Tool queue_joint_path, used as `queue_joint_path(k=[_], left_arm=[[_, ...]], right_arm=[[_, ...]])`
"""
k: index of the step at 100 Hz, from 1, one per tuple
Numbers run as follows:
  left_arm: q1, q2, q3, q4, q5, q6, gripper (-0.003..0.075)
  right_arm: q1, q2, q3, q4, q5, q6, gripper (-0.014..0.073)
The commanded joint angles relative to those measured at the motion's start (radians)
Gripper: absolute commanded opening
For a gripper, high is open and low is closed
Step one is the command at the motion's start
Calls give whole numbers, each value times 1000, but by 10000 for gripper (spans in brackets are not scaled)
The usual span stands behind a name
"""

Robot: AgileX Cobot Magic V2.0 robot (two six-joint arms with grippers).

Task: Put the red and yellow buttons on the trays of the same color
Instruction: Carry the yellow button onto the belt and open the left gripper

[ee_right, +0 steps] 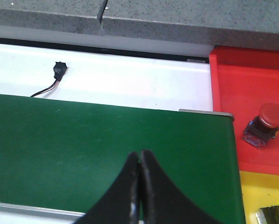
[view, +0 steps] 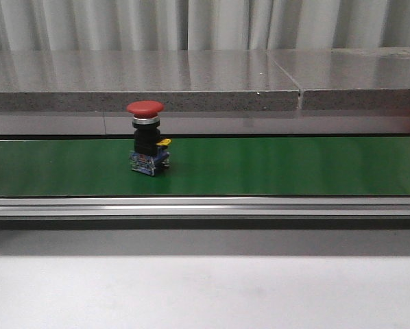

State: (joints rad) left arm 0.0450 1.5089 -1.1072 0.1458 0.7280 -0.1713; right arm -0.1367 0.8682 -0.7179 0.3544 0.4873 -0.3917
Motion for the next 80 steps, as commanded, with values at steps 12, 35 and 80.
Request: queue_joint_path(k=[12,35,80], left_arm=[[-6,-31,-27,-2,-20,-1,86],[-24,-31,-27,-7,-1,6,435],[-88,-31,-59,-9,-3,54,548]], right_arm=[[-1,-14,-25,15,-62,-9,-67],[-1,-14,-25,15,-62,-9,-67],[-1,-14,-25,15,-62,-9,-67]])
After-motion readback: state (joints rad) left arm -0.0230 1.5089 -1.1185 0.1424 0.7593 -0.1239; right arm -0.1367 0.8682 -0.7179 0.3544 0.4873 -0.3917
